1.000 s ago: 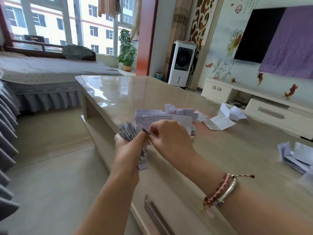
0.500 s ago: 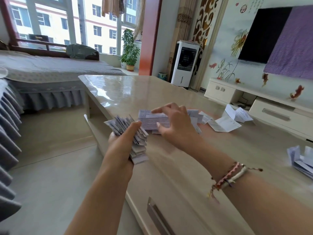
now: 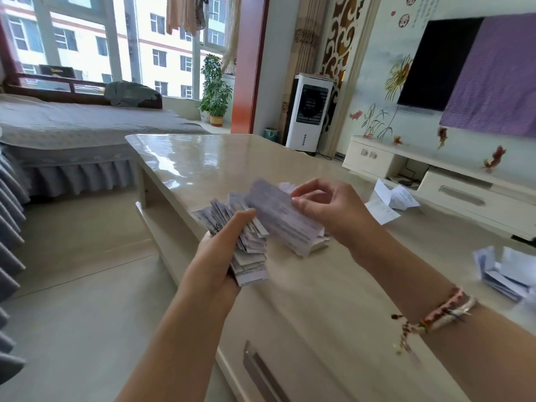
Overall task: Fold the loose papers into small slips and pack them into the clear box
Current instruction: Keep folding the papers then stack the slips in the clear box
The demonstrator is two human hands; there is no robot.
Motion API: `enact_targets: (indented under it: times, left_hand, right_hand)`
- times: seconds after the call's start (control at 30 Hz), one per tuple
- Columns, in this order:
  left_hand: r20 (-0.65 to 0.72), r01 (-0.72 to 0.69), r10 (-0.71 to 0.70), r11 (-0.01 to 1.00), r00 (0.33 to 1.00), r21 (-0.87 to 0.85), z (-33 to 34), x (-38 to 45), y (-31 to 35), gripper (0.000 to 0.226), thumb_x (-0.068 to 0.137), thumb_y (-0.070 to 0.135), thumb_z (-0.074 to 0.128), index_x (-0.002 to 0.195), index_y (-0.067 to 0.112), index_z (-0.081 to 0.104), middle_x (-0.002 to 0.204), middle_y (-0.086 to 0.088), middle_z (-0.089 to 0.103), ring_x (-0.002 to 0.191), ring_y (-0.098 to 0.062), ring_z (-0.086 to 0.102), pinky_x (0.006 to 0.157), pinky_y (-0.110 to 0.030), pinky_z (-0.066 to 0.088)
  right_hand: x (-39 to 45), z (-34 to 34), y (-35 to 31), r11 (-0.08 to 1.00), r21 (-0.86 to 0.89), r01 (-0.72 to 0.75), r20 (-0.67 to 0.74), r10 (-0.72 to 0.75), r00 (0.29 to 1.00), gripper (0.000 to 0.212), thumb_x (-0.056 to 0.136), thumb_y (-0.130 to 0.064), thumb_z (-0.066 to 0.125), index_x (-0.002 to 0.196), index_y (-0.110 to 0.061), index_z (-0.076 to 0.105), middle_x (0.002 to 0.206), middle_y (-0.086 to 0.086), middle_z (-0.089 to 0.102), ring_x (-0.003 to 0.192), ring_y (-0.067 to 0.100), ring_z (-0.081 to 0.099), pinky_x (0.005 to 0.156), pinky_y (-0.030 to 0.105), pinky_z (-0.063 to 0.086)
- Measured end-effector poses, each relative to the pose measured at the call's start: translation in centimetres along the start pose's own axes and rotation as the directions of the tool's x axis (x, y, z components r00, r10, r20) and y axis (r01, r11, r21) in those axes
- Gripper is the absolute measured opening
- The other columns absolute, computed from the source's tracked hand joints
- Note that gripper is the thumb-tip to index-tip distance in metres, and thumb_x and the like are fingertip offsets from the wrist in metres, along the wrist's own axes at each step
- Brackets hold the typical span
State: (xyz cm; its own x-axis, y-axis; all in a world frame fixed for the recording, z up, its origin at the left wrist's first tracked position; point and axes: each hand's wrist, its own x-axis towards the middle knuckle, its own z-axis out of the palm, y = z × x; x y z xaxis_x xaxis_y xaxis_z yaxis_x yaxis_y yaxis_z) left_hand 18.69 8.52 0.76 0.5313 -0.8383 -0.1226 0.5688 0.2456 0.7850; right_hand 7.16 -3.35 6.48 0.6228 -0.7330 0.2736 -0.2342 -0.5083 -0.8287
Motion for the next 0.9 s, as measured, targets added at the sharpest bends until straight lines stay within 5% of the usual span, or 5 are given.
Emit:
enact_targets:
  times: [0.17, 0.3, 0.53, 0.73, 0.9]
  left_hand:
    - [0.151, 0.013, -0.023, 0.998, 0.988, 0.066, 2.1, -1.1, -1.1, 0.055, 0.083, 0.034, 0.068, 0.127, 0.002, 0.06, 0.102, -0.02, 0.064, 0.078, -0.027, 0.061, 0.062, -0.031, 0.051]
    - [0.254, 0.029, -0.054, 0.994, 0.966, 0.101, 3.2, -1.5, -1.6, 0.052, 0.084, 0.035, 0.068, 0.128, 0.01, 0.061, 0.127, -0.022, 0.06, 0.115, -0.039, 0.058, 0.097, -0.043, 0.048]
    - [0.378, 0.064, -0.075, 0.997, 0.923, 0.041, 4.2, -1.7, -2.4, 0.042, 0.094, 0.026, 0.048, 0.129, 0.005, 0.057, 0.121, -0.019, 0.065, 0.107, -0.029, 0.065, 0.081, -0.032, 0.057]
    - [0.341, 0.169, -0.152, 0.985, 0.928, -0.019, 4.3, -1.4, -2.5, 0.042, 0.09, 0.031, 0.055, 0.123, 0.006, 0.064, 0.115, -0.02, 0.067, 0.095, -0.029, 0.068, 0.082, -0.036, 0.056]
    - [0.338, 0.225, -0.182, 0.97, 0.923, -0.093, 4.3, -1.1, -2.7, 0.046, 0.089, 0.031, 0.058, 0.127, 0.006, 0.061, 0.125, -0.022, 0.062, 0.115, -0.035, 0.06, 0.096, -0.043, 0.049]
  right_hand:
    - [-3.1, -2.1, 1.6, 0.998, 0.005, 0.062, 0.109, -0.062, 0.992, 0.023, 0.092, -0.009, 0.061, 0.105, -0.025, 0.051, 0.086, 0.001, 0.066, 0.073, 0.008, 0.061, 0.062, 0.025, 0.048]
    - [-4.8, -3.8, 2.2, 0.988, 0.021, 0.15, 0.227, -0.151, 0.962, 0.024, 0.091, -0.005, 0.061, 0.107, -0.024, 0.061, 0.105, -0.003, 0.058, 0.076, 0.012, 0.057, 0.069, 0.025, 0.051]
    - [-6.1, -5.4, 2.7, 0.988, 0.089, 0.129, 0.234, -0.146, 0.961, 0.034, 0.095, -0.003, 0.055, 0.122, -0.022, 0.063, 0.117, -0.003, 0.056, 0.1, 0.016, 0.064, 0.087, 0.031, 0.056]
    - [-7.2, -6.0, 4.0, 0.917, -0.25, 0.31, 0.415, -0.188, 0.89, 0.077, 0.075, -0.019, 0.059, 0.142, -0.042, 0.027, 0.139, -0.015, 0.035, 0.128, 0.004, 0.033, 0.094, 0.01, 0.031]
    - [-6.9, -5.2, 5.5, 0.7, -0.565, 0.437, 0.347, -0.279, 0.895, 0.085, 0.082, -0.043, 0.068, 0.148, -0.047, 0.013, 0.14, -0.022, 0.024, 0.134, 0.009, 0.017, 0.113, 0.038, 0.024]
